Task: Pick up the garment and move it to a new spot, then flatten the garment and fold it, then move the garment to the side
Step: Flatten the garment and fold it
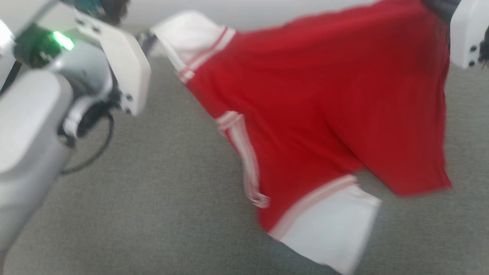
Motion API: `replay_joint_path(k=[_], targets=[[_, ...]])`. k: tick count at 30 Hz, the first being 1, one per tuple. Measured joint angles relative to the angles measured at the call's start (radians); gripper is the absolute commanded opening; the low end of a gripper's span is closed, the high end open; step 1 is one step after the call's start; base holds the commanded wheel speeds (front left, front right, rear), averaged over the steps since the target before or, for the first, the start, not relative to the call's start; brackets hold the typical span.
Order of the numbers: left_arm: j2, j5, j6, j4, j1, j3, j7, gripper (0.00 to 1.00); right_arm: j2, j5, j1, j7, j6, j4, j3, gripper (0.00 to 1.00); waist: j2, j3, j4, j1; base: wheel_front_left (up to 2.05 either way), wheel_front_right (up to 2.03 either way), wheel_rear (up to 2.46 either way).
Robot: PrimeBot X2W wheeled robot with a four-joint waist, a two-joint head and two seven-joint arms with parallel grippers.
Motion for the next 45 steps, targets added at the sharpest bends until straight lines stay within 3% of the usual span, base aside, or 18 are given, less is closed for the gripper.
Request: replay_joint_path(k=[12,20,28,32,35,38,42,45], targets=[[-0.008,0.088,-0.026,0.183,-0.288,0.027,-0.002,0.00,0.127,-0.085,-0.097,-0.101,0.000,0.152,-0.158,0.00,0.0000,-0.076,-0.073,0.0000,0.00,0.00,0.00],[-0.086,0.223,-0.004,0.393,-0.507,0.029,-0.234,0.00,0.239,-0.232,-0.210,-0.255,0.000,0.306,-0.208,0.00,0.0000,0.007,-0.113,0.0000,0.00,0.00,0.00],[-0.182,0.340,0.079,0.569,-0.745,0.048,-0.569,0.00,0.299,-0.437,-0.376,-0.602,0.000,0.498,-0.261,0.00,-0.0001,0.153,-0.145,0.0000,0.00,0.00,0.00],[-0.214,0.365,0.094,0.637,-0.847,0.061,-0.735,0.00,0.300,-0.572,-0.447,-0.655,0.000,0.534,-0.326,0.00,0.0000,0.221,-0.154,0.0000,0.00,0.00,0.00],[-0.241,0.363,0.070,0.671,-0.870,0.069,-0.785,0.00,0.280,-0.687,-0.451,-0.657,0.000,0.448,-0.404,0.00,0.0000,0.263,-0.150,0.0000,0.00,0.00,0.00],[-0.258,0.360,0.021,0.708,-0.833,0.061,-0.799,0.00,0.289,-0.742,-0.351,-0.657,0.000,0.437,-0.427,0.00,0.0000,0.280,-0.130,0.0000,0.00,0.00,0.00],[-0.278,0.340,-0.037,0.741,-0.737,0.056,-0.802,0.00,0.308,-0.720,-0.247,-0.657,0.000,0.449,-0.409,0.00,0.0000,0.268,-0.102,0.0000,0.00,0.00,0.00],[-0.296,0.312,-0.111,0.779,-0.657,0.036,-0.801,0.00,0.296,-0.667,-0.170,-0.657,0.000,0.467,-0.358,0.00,0.0000,0.245,-0.087,0.0000,0.00,0.00,0.00]])
